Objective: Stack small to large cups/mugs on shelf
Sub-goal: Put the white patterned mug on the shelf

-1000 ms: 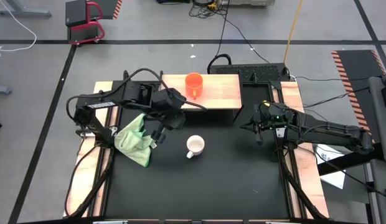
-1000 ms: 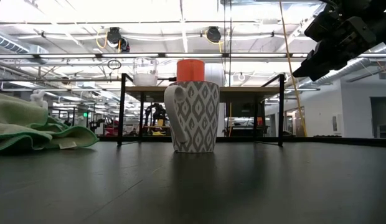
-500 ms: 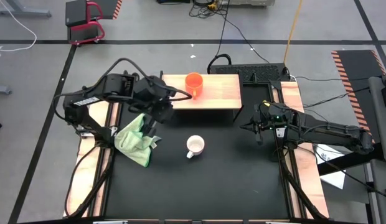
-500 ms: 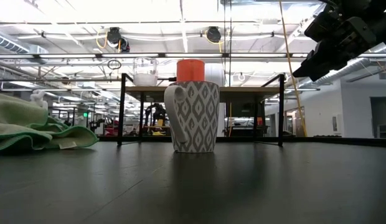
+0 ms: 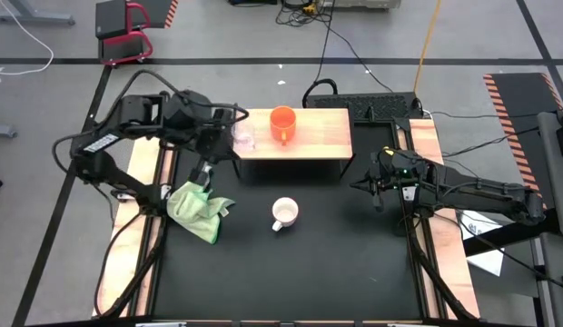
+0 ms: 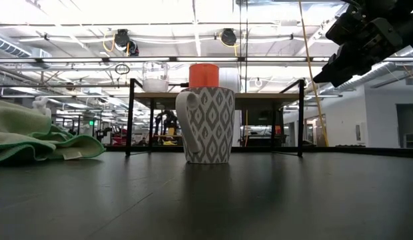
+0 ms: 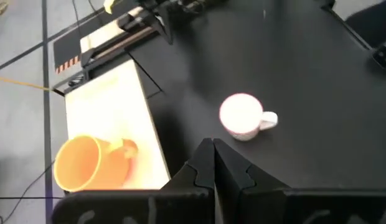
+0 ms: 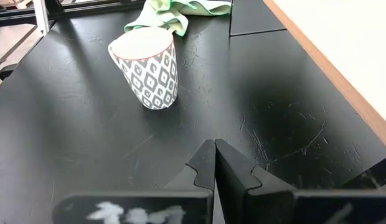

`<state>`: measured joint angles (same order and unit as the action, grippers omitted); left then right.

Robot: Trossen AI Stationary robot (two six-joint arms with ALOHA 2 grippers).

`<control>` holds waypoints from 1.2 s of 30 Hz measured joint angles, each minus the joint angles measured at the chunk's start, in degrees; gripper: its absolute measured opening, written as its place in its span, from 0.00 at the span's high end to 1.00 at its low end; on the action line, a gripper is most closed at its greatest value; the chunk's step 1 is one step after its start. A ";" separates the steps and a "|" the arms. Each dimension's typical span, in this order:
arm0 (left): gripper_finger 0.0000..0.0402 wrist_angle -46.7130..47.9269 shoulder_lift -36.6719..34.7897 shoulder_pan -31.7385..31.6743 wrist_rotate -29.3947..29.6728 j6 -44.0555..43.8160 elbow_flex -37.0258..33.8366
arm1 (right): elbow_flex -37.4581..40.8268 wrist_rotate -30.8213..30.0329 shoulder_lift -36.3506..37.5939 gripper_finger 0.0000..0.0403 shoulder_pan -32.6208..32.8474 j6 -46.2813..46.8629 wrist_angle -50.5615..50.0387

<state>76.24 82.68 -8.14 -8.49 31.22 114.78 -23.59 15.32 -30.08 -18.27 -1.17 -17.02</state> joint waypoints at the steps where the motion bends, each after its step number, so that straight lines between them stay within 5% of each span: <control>1: 1.00 -0.26 -0.96 -0.37 -0.05 0.32 -1.54 | 0.00 0.01 0.02 1.00 -0.01 -0.02 0.00; 20: 1.00 -27.05 -26.51 -1.90 -5.97 -8.79 -42.86 | 0.00 -0.01 0.00 1.00 -0.01 -0.12 0.02; 26: 1.00 -44.10 -33.63 0.24 -10.16 -8.87 -54.80 | 0.00 -0.01 0.02 1.00 -0.01 -0.39 0.07; 32: 1.00 -57.04 -36.42 0.44 -15.43 -10.86 -63.67 | 0.00 -0.01 0.00 1.00 -0.01 -0.37 0.04; 36: 1.00 -59.19 -36.09 1.55 -13.80 -13.49 -68.29 | 0.01 -0.01 0.00 1.00 -0.01 -0.35 0.06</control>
<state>17.05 46.59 -6.59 -22.29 17.73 46.49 -23.59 15.31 -30.08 -18.28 -1.52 -16.96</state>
